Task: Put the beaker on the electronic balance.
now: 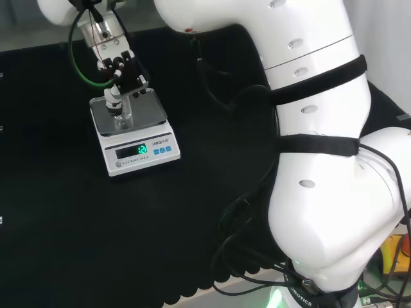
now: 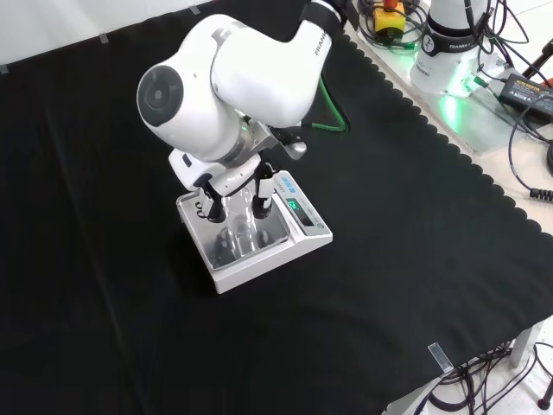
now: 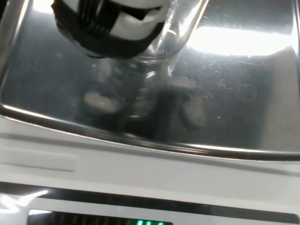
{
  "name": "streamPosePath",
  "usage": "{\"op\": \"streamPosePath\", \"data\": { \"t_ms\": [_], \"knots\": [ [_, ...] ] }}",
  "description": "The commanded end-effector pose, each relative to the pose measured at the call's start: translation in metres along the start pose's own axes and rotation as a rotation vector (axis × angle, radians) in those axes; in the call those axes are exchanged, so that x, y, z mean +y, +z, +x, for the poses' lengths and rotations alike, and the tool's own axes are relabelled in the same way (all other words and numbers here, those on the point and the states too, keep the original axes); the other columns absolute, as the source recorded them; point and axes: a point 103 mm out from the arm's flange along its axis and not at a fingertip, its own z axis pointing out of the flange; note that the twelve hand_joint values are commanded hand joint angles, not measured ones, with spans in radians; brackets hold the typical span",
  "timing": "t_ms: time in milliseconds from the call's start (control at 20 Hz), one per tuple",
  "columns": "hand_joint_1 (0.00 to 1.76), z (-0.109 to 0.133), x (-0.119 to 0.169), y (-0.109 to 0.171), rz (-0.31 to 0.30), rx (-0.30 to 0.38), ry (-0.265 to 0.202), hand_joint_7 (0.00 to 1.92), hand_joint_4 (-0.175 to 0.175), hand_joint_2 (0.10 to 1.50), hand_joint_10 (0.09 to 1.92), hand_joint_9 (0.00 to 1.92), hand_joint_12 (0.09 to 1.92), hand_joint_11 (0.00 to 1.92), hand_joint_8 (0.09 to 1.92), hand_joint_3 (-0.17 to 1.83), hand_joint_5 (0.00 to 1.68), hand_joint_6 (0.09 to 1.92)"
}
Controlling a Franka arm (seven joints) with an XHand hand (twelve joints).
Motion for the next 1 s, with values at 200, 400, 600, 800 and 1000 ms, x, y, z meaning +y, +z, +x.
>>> {"op": "streamPosePath", "data": {
  "t_ms": [200, 400, 600, 800, 1000],
  "knots": [
    [1.16, -0.0055, 0.0037, 0.003, 0.011, -0.1, 0.038, 1.0, -0.14, 1.0, 0.09, 1.45, 0.55, 1.55, 0.74, -0.17, 0.84, 0.73],
    [1.07, -0.0059, 0.0034, 0.0021, 0.028, -0.127, 0.038, 0.93, -0.114, 0.96, 0.09, 1.4, 0.58, 1.47, 0.76, -0.17, 0.74, 0.79],
    [0.97, -0.0061, 0.0033, 0.0021, 0.044, -0.143, 0.037, 0.87, -0.091, 0.9, 0.09, 1.33, 0.73, 1.31, 0.79, -0.17, 0.58, 0.87],
    [0.85, -0.0035, 0.0031, 0.0011, 0.052, -0.156, 0.047, 0.82, -0.076, 0.85, 0.09, 1.24, 0.88, 1.14, 0.8, -0.17, 0.45, 0.88],
    [0.77, -0.0018, 0.0024, -0.0008, 0.057, -0.171, 0.054, 0.77, -0.066, 0.82, 0.09, 1.18, 0.97, 1.05, 0.8, -0.17, 0.44, 0.86]
  ]
}}
